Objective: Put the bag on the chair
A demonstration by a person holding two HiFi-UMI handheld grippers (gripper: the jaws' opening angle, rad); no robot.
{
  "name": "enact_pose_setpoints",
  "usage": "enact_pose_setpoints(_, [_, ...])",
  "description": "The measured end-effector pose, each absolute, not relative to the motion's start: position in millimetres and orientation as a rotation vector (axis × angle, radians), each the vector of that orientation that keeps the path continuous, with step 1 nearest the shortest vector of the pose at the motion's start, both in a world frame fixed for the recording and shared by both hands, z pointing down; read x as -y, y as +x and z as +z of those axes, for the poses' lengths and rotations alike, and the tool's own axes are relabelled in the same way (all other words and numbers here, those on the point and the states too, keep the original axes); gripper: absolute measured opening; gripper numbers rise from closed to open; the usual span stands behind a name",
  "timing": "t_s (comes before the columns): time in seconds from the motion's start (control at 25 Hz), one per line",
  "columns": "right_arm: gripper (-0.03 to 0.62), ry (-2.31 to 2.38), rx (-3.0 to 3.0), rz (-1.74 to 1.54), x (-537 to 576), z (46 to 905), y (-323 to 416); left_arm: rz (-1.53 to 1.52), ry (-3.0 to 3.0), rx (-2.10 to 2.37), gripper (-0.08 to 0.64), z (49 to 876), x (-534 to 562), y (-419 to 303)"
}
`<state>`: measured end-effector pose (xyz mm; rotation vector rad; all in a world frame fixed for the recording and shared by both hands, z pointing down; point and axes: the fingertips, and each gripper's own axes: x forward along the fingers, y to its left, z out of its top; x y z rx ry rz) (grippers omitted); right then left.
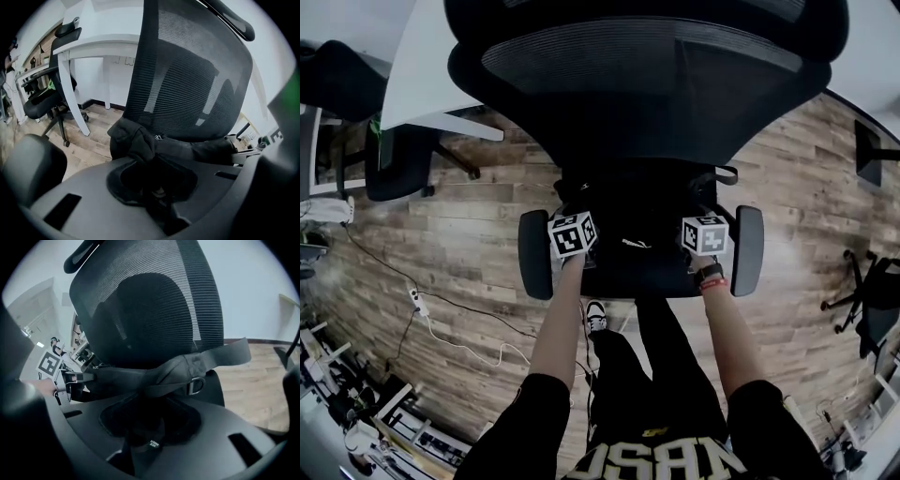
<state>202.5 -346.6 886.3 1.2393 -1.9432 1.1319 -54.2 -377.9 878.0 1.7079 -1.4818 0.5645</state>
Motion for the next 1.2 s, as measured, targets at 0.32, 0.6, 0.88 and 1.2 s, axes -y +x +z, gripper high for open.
enact_pose_setpoints(0.32, [0.133,1.353,1.87,1.106,368.0,935.4,226.4,0.628,1.727,1.506,0.046,923.3,404.4,-59.9])
enact_pose_setpoints(0.6, [0.141,1.395,1.831,1.106,381.2,948.7,235.3,0.61,1.671,1.492,0.072,947.5,415.2,-69.2])
enact_pose_setpoints(0.88, [0.233,1.414,1.878,1.128,375.0,935.5,234.5,0.632,1.679,1.409,0.286,938.1,403.6,-50.7])
enact_pose_setpoints(1.2, [0.247,1.473,1.907,1.152,342.6,874.8,226.5,0.654,1.701,1.357,0.305,880.5,357.1,-37.3])
